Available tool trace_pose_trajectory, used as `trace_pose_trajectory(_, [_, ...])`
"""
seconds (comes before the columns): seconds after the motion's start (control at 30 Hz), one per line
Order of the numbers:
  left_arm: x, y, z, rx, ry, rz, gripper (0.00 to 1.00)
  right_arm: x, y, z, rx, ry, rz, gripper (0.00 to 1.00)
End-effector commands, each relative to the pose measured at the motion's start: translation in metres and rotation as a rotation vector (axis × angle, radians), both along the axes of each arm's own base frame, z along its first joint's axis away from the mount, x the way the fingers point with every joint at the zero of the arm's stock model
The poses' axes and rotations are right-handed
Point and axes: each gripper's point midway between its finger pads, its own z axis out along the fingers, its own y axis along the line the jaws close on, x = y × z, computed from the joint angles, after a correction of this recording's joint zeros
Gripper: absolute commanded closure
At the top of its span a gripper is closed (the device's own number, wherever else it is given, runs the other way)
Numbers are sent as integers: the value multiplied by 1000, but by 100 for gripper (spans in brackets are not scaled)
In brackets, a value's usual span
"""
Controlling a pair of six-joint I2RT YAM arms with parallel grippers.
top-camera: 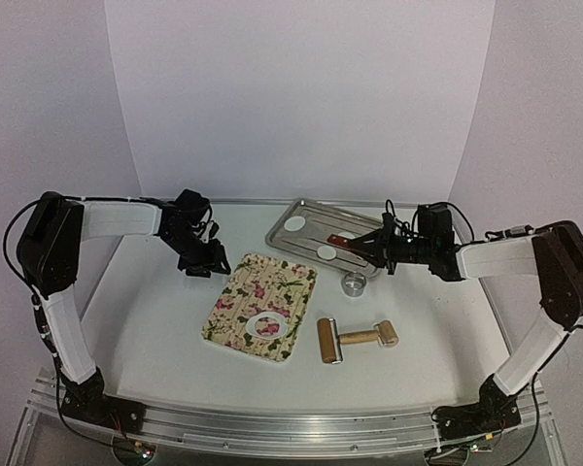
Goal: Roll out the dumpling wrappers from the dough
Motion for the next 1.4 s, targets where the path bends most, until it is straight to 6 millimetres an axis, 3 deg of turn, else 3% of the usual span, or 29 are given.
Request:
trace_pose_trajectory(0.0, [0,6,20,-29,-42,64,26,15,-9,23,-49,-93,-26,100])
trace_pose_trajectory(0.57, [-15,27,31,3,-55,135,23,65,-11,7,-266,-129,-27,100])
trace_pose_trajectory(1.13, [-10,30,32,11,-60,156,23,92,-9,-21,-439,-142,33,100])
trace_pose_trajectory(1.37, [-9,31,31,19,-60,155,23,91,-10,0,-438,-177,28,100])
